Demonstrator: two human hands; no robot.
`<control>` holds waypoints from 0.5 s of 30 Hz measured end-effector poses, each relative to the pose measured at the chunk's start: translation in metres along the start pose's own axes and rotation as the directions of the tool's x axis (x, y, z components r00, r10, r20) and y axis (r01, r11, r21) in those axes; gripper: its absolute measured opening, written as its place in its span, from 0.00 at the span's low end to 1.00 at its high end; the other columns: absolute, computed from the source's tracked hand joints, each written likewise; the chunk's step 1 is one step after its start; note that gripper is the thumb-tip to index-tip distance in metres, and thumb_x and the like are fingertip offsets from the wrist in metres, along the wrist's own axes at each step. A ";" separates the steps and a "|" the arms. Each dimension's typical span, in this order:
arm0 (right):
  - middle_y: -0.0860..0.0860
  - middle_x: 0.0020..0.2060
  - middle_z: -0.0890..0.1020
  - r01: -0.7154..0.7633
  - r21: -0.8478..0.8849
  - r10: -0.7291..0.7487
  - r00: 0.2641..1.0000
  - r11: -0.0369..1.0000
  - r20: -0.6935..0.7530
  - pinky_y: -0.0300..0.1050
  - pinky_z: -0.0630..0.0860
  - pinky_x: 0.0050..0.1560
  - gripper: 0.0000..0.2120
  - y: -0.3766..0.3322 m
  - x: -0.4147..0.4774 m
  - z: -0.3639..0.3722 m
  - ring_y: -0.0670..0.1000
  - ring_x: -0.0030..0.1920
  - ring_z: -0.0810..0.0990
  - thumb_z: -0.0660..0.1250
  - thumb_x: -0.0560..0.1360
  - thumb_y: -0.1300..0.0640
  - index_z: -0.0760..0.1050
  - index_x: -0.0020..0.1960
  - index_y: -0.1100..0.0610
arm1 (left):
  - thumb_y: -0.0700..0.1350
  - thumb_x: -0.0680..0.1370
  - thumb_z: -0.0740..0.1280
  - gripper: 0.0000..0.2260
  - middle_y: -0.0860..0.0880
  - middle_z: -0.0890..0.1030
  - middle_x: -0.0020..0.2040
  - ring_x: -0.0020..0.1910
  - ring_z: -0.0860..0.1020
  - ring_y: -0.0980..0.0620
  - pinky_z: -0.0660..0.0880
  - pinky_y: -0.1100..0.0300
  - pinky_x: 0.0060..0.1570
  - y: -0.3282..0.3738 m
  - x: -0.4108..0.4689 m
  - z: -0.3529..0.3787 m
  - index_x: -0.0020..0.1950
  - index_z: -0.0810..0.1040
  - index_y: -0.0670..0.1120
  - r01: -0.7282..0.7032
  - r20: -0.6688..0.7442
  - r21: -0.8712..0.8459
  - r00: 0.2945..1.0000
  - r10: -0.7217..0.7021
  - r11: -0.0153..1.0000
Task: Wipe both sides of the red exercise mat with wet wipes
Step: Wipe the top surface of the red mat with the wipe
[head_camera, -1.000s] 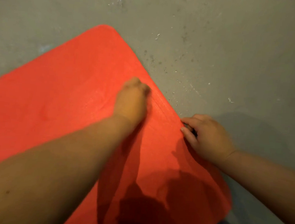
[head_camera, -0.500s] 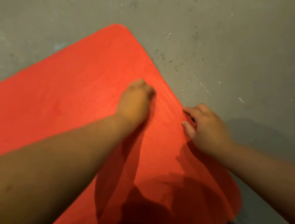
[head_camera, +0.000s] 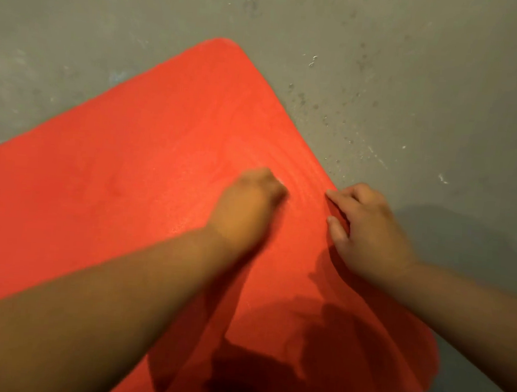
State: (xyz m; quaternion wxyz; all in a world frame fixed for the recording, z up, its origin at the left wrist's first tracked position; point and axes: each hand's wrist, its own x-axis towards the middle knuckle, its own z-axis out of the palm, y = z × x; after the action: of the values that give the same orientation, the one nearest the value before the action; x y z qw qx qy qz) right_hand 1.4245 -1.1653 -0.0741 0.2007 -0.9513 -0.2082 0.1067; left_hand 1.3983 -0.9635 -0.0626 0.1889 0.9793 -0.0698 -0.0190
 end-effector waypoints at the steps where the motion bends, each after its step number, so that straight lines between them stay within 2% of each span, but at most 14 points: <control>1: 0.57 0.49 0.76 0.020 -0.004 -0.020 1.000 1.000 -0.004 0.48 0.71 0.57 0.20 -0.003 0.000 0.002 0.60 0.51 0.75 0.64 0.71 0.58 0.76 0.62 0.61 | 0.43 0.76 0.63 0.08 0.45 0.78 0.39 0.41 0.78 0.43 0.67 0.57 0.43 0.012 -0.012 0.005 0.43 0.83 0.45 -0.132 0.034 -0.016 0.991 0.132 0.991; 2: 0.57 0.49 0.76 0.043 -0.009 -0.043 0.999 0.999 -0.008 0.47 0.70 0.57 0.20 -0.005 -0.001 0.004 0.60 0.50 0.75 0.64 0.70 0.57 0.76 0.61 0.61 | 0.44 0.77 0.62 0.10 0.47 0.78 0.39 0.40 0.78 0.45 0.67 0.57 0.42 0.015 -0.018 0.005 0.43 0.82 0.46 -0.242 0.066 -0.026 0.968 0.243 0.970; 4: 0.57 0.50 0.76 0.065 -0.025 -0.065 0.998 0.998 -0.013 0.46 0.69 0.57 0.20 -0.007 -0.003 0.006 0.59 0.51 0.75 0.64 0.70 0.57 0.77 0.61 0.61 | 0.45 0.78 0.61 0.10 0.47 0.78 0.40 0.42 0.78 0.44 0.71 0.54 0.43 -0.004 -0.010 -0.002 0.45 0.82 0.46 -0.310 0.099 0.022 0.947 0.307 0.950; 5: 0.57 0.51 0.76 0.064 -0.031 -0.064 0.998 0.997 -0.011 0.46 0.69 0.58 0.20 -0.007 -0.005 0.005 0.59 0.51 0.75 0.65 0.70 0.59 0.77 0.61 0.61 | 0.44 0.78 0.63 0.09 0.46 0.78 0.41 0.43 0.78 0.43 0.73 0.54 0.42 -0.018 -0.001 -0.006 0.46 0.82 0.46 -0.272 0.096 0.080 0.960 0.264 0.959; 7: 0.57 0.53 0.76 0.071 -0.035 -0.071 0.997 0.997 -0.001 0.46 0.70 0.59 0.20 -0.006 -0.009 0.005 0.59 0.53 0.74 0.68 0.70 0.60 0.76 0.61 0.61 | 0.41 0.76 0.65 0.08 0.43 0.79 0.43 0.46 0.78 0.40 0.73 0.53 0.43 -0.051 0.020 -0.018 0.48 0.84 0.45 -0.080 0.007 0.159 0.997 0.079 0.984; 9: 0.57 0.53 0.76 0.080 -0.046 -0.080 0.997 0.996 0.002 0.47 0.70 0.60 0.20 -0.007 -0.012 0.006 0.59 0.53 0.74 0.65 0.70 0.58 0.77 0.61 0.61 | 0.41 0.76 0.64 0.09 0.41 0.79 0.44 0.47 0.78 0.39 0.72 0.52 0.45 -0.069 0.027 -0.026 0.49 0.84 0.44 0.135 -0.113 0.109 0.986 -0.122 0.985; 11: 0.56 0.53 0.76 0.079 -0.054 -0.078 0.997 0.995 0.004 0.48 0.71 0.59 0.22 -0.008 -0.013 0.006 0.59 0.53 0.75 0.63 0.69 0.57 0.77 0.61 0.61 | 0.40 0.76 0.64 0.08 0.41 0.78 0.43 0.46 0.78 0.39 0.72 0.51 0.45 -0.053 0.013 -0.018 0.47 0.84 0.43 0.219 -0.135 0.093 0.969 -0.206 0.971; 13: 0.56 0.53 0.76 0.071 -0.058 -0.071 0.997 0.996 0.006 0.48 0.72 0.58 0.22 -0.009 -0.012 0.005 0.59 0.52 0.75 0.63 0.68 0.57 0.77 0.60 0.61 | 0.40 0.76 0.64 0.08 0.43 0.78 0.41 0.43 0.78 0.40 0.72 0.52 0.43 -0.023 -0.016 -0.005 0.45 0.83 0.44 0.096 -0.077 0.059 0.993 -0.091 0.994; 15: 0.57 0.52 0.76 0.078 -0.076 -0.077 0.997 0.994 0.012 0.47 0.72 0.57 0.22 -0.009 -0.012 0.005 0.60 0.51 0.75 0.63 0.68 0.56 0.77 0.60 0.61 | 0.43 0.78 0.61 0.10 0.46 0.77 0.39 0.40 0.77 0.44 0.70 0.54 0.42 -0.001 -0.047 0.001 0.44 0.82 0.45 -0.161 0.027 0.005 0.987 0.161 0.987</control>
State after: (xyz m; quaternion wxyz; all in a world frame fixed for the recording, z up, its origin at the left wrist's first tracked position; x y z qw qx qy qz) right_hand 1.4092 -1.1609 -0.0735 0.1671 -0.9490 -0.2498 0.0950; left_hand 1.3520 -0.9560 -0.0636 0.1855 0.9708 -0.1514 -0.0162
